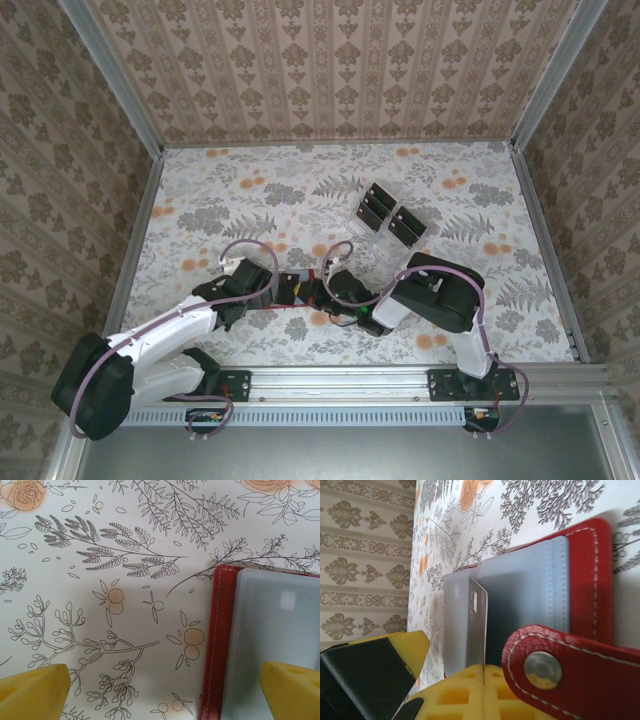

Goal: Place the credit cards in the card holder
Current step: Insert the credit card into the card slot.

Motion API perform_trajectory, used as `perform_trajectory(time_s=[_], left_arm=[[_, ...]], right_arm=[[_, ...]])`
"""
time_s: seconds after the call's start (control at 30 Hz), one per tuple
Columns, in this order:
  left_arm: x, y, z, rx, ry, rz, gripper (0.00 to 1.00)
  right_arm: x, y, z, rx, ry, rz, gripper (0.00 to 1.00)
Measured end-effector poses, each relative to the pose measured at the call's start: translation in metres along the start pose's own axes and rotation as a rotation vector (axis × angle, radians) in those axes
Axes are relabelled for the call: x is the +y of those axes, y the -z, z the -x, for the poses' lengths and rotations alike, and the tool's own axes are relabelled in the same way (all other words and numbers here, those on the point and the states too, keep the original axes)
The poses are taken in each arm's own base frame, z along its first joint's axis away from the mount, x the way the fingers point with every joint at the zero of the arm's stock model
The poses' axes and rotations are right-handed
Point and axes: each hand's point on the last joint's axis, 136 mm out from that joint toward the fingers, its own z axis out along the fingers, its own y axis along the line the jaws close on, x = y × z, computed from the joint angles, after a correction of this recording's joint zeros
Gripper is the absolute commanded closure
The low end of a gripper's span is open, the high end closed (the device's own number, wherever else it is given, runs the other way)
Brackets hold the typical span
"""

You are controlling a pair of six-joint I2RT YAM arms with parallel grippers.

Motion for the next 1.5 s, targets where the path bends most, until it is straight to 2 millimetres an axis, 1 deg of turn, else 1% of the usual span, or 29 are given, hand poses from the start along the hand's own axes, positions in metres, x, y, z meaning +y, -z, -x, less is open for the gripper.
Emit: perform_trajectory(time_s=[0.2,0.47,0.6,0.77,0.97,1.23,1.37,1.5], left_arm=[[0.000,0.000,0.000,0.000,0.000,0.000,0.00],[0.001,0.000,0.000,0.000,-0.001,0.005,0.00],[0.007,-0.002,0.000,0.015,0.013,0.039,0.00],[0.017,-0.008,0.000,0.038,0.071,0.079,0.00],[0.021,-0.011,0.001,0.048,0.128,0.091,0.00],[0.023,-0.016,-0.003,0.066,0.151,0.100,0.00],[0.023,-0.018,-0.006,0.074,0.150,0.097,0.00],[0.022,-0.019,-0.006,0.070,0.153,0.093,0.00]], right_arm=[[0.004,-0.007,-0.003,0.028,-0.001,0.006,1.00],[0.004,-0.010,-0.005,0.063,-0.011,-0.005,1.00],[0.003,-0.011,-0.004,0.075,-0.018,-0.007,1.00],[0.004,-0.013,-0.004,0.093,-0.023,-0.011,1.00],[0.003,-0.014,-0.004,0.113,-0.028,-0.013,1.00],[0.004,-0.017,-0.004,0.155,-0.038,-0.023,1.00],[0.006,-0.021,-0.006,0.181,-0.033,-0.028,1.00],[0.008,-0.026,-0.008,0.198,-0.034,-0.030,1.00]])
